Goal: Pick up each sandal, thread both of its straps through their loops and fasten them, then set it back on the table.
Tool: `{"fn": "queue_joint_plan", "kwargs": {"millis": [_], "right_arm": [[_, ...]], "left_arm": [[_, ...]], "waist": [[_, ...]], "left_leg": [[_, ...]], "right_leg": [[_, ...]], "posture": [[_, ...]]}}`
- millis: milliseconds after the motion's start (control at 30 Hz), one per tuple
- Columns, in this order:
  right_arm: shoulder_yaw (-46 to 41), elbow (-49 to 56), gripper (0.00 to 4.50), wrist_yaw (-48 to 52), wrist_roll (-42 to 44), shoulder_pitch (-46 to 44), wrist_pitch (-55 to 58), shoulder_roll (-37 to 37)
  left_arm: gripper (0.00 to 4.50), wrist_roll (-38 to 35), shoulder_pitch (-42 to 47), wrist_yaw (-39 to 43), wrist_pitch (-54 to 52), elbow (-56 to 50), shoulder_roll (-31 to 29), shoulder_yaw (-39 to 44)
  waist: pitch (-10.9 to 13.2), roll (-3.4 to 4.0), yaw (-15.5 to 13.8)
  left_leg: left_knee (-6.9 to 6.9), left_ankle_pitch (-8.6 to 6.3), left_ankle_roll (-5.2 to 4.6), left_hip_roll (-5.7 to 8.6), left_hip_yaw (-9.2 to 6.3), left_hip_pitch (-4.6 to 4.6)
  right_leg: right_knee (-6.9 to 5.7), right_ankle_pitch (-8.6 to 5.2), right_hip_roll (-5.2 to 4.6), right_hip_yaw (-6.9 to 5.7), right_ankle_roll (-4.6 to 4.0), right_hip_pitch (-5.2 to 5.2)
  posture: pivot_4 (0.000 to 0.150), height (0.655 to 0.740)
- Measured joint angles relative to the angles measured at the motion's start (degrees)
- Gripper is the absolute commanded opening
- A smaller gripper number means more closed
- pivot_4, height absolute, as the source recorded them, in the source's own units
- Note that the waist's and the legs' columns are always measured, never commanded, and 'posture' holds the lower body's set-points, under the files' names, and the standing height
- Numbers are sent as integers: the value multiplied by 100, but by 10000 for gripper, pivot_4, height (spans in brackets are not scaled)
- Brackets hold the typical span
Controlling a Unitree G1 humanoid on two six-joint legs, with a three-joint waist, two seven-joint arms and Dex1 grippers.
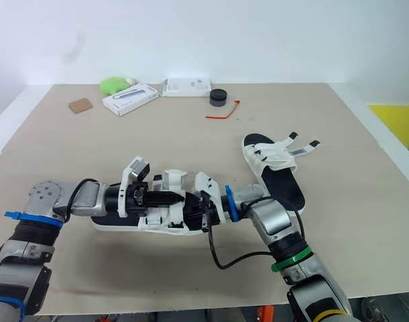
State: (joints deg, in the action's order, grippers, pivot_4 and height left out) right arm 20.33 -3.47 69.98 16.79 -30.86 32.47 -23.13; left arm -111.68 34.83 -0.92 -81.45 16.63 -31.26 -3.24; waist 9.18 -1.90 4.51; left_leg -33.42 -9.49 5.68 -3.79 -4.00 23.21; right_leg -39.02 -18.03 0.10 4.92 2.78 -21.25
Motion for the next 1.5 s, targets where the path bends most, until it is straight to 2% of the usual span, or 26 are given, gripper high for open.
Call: {"fn": "queue_joint_plan", "kwargs": {"millis": [167, 200, 233, 300, 333, 367, 433, 500, 600, 833, 1100, 1500], "right_arm": [[2, 3, 0, -1, 0, 4, 0, 14], [3, 18, 0, -1, 0, 5, 0, 16], [3, 19, 0, -1, 0, 5, 0, 16], [7, 35, 0, -1, 0, 8, 0, 23], [8, 37, 0, 0, 0, 9, 0, 23], [13, 43, 0, -1, 0, 10, 0, 25], [17, 44, 0, -1, 0, 11, 0, 25], [19, 43, 0, -5, 0, 11, 0, 26], [19, 39, 0, -13, -2, 11, 0, 25], [15, 17, 0, -20, -3, 6, 0, 28], [2, 16, 0, -24, -2, 5, 1, 36], [-9, 16, 0, -24, -2, 6, 0, 50]], "left_arm": [[639, 834, -101, 387, -15, -659, -159, -79], [639, 1303, -126, 725, -16, -1004, -225, -99], [639, 1324, -125, 744, -16, -1021, -229, -100], [639, 1941, -130, 1247, 8, -1406, -362, -175], [639, 2023, -130, 1317, 18, -1454, -372, -180], [639, 2502, -131, 1749, 160, -1724, -476, -325], [639, 2833, -126, 2071, 280, -1922, -564, -423], [639, 3725, -124, 2996, 802, -2325, -817, -803], [639, 4465, -137, 3732, 1330, -2523, -968, -1076], [639, 5904, -230, 4946, 2560, -2575, -1004, -1373], [639, 6873, -235, 5332, 3323, -2469, -730, -1378], [639, 7384, -256, 5371, 3370, -2770, -545, -1269]], "waist": [[-2, -3, 12], [-4, -5, 14], [-5, -5, 14], [-7, -7, 23], [-8, -6, 23], [-9, -8, 28], [-12, -6, 30], [-12, -7, 31], [-12, -6, 31], [-12, -7, 31], [-11, -7, 29], [-7, -9, 30]], "left_leg": [[4, 0, 13, 0, 0, -2], [5, -2, 21, 0, 0, -3], [5, -3, 23, 0, 0, -3], [10, -5, 26, -1, 0, -3], [10, -5, 27, -1, 0, -4], [12, -6, 28, -1, 0, -5], [14, -7, 29, -1, 0, -7], [15, -7, 29, -1, 0, -8], [15, -8, 29, -1, 1, -14], [14, -8, 28, -1, 1, -15], [13, -8, 26, -2, 1, -14], [13, -7, 25, -2, 1, -10]], "right_leg": [[0, -2, 1, 0, -3, -2], [1, -5, 1, 0, -5, -2], [1, -6, 1, 0, -6, -2], [2, -10, 1, 1, -9, -2], [2, -10, 1, 1, -9, -2], [2, -14, 2, 0, -10, -3], [3, -16, 1, 1, -11, -2], [4, -17, 1, 0, -13, -3], [5, -27, 0, 0, -27, -10], [6, -33, -2, 0, -39, -9], [5, -24, -1, 2, -21, -4], [5, -16, 1, 5, -8, 1]], "posture": [[1500, 7400], [1500, 7400], [1500, 7400], [1500, 7400], [1500, 7400], [1500, 7400], [1500, 7400], [1500, 7400], [1500, 7400], [1500, 7400], [1500, 7400], [1500, 7400]]}}
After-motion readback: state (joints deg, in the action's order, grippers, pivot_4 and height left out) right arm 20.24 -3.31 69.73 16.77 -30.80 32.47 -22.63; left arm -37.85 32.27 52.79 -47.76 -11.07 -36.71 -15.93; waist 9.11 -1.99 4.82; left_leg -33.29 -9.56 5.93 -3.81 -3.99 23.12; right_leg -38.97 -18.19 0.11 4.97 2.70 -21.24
